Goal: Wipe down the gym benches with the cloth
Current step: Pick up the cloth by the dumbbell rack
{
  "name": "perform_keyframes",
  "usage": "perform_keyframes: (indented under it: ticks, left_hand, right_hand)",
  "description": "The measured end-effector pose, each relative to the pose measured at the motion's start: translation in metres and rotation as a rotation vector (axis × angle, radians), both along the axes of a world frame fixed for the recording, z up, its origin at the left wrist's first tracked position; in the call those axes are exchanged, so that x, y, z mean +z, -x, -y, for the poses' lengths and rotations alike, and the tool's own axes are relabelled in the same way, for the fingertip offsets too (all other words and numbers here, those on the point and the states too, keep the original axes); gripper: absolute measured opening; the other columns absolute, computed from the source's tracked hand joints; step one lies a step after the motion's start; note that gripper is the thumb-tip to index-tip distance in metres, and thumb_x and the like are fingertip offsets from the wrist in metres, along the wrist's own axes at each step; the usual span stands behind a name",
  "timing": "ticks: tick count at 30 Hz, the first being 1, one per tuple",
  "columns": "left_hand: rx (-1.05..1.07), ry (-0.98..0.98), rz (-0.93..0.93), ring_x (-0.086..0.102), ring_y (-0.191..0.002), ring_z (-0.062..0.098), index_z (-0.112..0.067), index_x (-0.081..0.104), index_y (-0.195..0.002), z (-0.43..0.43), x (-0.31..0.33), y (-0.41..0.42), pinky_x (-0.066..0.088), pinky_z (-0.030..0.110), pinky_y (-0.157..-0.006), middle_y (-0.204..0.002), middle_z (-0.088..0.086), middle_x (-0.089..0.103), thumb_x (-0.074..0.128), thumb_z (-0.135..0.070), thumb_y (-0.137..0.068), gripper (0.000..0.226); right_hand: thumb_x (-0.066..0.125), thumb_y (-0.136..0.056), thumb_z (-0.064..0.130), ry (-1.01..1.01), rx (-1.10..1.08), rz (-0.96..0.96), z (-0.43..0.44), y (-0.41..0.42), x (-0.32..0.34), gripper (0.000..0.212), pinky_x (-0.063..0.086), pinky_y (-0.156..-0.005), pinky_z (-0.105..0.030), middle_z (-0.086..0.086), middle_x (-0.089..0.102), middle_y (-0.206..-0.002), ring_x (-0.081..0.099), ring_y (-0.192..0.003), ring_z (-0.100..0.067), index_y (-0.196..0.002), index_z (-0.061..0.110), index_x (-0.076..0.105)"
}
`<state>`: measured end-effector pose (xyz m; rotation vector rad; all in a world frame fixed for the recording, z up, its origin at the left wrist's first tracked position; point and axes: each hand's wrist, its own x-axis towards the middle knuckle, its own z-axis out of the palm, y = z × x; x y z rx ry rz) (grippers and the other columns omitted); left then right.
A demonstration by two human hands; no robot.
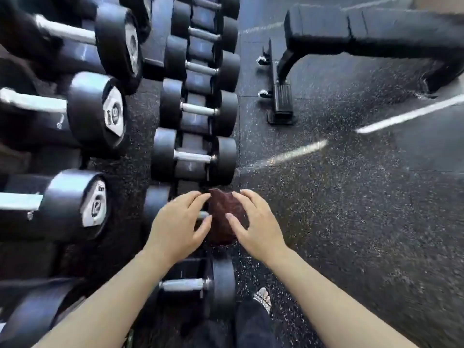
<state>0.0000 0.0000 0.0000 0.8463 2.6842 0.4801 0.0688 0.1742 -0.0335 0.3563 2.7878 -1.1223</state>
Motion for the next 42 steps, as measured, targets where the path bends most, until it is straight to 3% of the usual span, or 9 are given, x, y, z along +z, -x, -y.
perform_keyframes:
  ticks: [7, 10, 15, 19, 23, 29, 32, 34, 42]
  left_hand:
    - [0.088, 0.074, 0.035, 0.056, -0.113, 0.019, -0.016, 0.055, -0.125, 0.018, -0.131, 0.008, 0.048, 0.033, -0.089, -0.124, 0.001, 0.059, 0.034, -0.046, -0.083, 0.056]
    - [0.117, 0.079, 0.047, 0.054, -0.114, 0.018, -0.016, 0.055, -0.126, 0.022, -0.161, 0.019, 0.047, 0.033, -0.090, -0.126, 0.000, 0.058, 0.033, -0.047, -0.082, 0.058]
    - [0.128, 0.059, 0.080, 0.050, -0.118, 0.016, -0.017, 0.053, -0.127, 0.024, -0.186, 0.024, 0.043, 0.031, -0.090, -0.129, -0.003, 0.055, 0.050, -0.036, -0.086, 0.045]
    - [0.114, 0.040, 0.106, 0.050, -0.117, 0.017, -0.018, 0.052, -0.128, 0.026, -0.192, 0.026, 0.043, 0.030, -0.089, -0.128, -0.002, 0.055, 0.052, -0.033, -0.087, 0.044]
    - [0.120, 0.057, 0.127, 0.050, -0.118, 0.017, -0.018, 0.051, -0.129, 0.028, -0.196, 0.030, 0.044, 0.032, -0.090, -0.130, -0.002, 0.054, 0.051, -0.033, -0.089, 0.043]
    - [0.116, 0.070, 0.134, 0.049, -0.117, 0.016, -0.020, 0.050, -0.129, 0.023, -0.169, 0.029, 0.044, 0.032, -0.088, -0.130, -0.005, 0.053, 0.049, -0.034, -0.090, 0.042]
    - [0.088, 0.078, 0.145, 0.049, -0.118, 0.018, -0.020, 0.050, -0.130, 0.017, -0.136, 0.027, 0.044, 0.033, -0.088, -0.131, -0.005, 0.052, 0.044, -0.037, -0.089, 0.044]
    - [0.069, 0.071, 0.148, 0.048, -0.119, 0.019, -0.021, 0.048, -0.130, 0.010, -0.107, 0.026, 0.045, 0.035, -0.087, -0.132, -0.004, 0.051, 0.043, -0.037, -0.090, 0.044]
    - [0.018, 0.034, 0.138, 0.047, -0.120, 0.020, -0.021, 0.048, -0.130, -0.073, 0.019, 0.024, 0.042, 0.034, -0.092, -0.133, -0.004, 0.049, 0.038, -0.043, -0.090, 0.047]
  right_hand:
    - [0.055, -0.087, 0.050, -0.095, -0.109, 0.078, 0.031, 0.020, -0.131, 0.055, 0.037, -0.105, -0.043, -0.002, 0.045, -0.142, 0.038, -0.132, -0.021, -0.134, 0.021, 0.052]
    - [0.055, -0.088, 0.053, -0.132, -0.135, 0.159, 0.043, 0.036, -0.166, 0.063, 0.027, -0.111, -0.052, 0.002, 0.027, -0.154, 0.020, -0.142, -0.022, -0.143, 0.027, 0.039]
    - [0.051, -0.086, 0.061, -0.161, -0.123, 0.272, 0.060, 0.042, -0.206, 0.078, 0.010, -0.110, -0.065, 0.010, 0.001, -0.160, -0.005, -0.146, -0.020, -0.150, 0.038, 0.013]
    - [0.055, -0.082, 0.063, -0.155, -0.149, 0.283, 0.060, 0.043, -0.215, 0.083, 0.012, -0.106, -0.069, 0.008, -0.004, -0.160, -0.010, -0.145, -0.029, -0.149, 0.043, 0.011]
    - [0.058, -0.083, 0.056, -0.130, -0.165, 0.285, 0.056, 0.045, -0.217, 0.077, 0.027, -0.103, -0.065, 0.008, 0.006, -0.159, 0.001, -0.142, -0.035, -0.148, 0.044, 0.017]
    - [0.058, -0.088, 0.032, -0.054, -0.210, 0.268, 0.046, 0.038, -0.205, 0.055, 0.036, -0.100, -0.060, 0.011, 0.033, -0.146, 0.023, -0.134, -0.035, -0.139, 0.034, 0.039]
    - [0.057, -0.085, 0.021, 0.082, -0.288, 0.228, 0.030, 0.021, -0.180, 0.048, 0.035, -0.102, -0.043, 0.006, 0.048, -0.134, 0.040, -0.124, -0.030, -0.132, 0.027, 0.048]
    - [0.057, -0.086, 0.020, 0.140, -0.353, 0.219, 0.018, 0.008, -0.146, 0.045, 0.034, -0.102, -0.035, 0.003, 0.052, -0.128, 0.045, -0.118, -0.027, -0.130, 0.027, 0.051]
    - [0.067, -0.085, 0.033, 0.188, -0.428, 0.152, -0.061, -0.006, -0.002, 0.048, 0.037, -0.104, -0.036, 0.001, 0.052, -0.127, 0.050, -0.115, -0.023, -0.130, 0.027, 0.052]
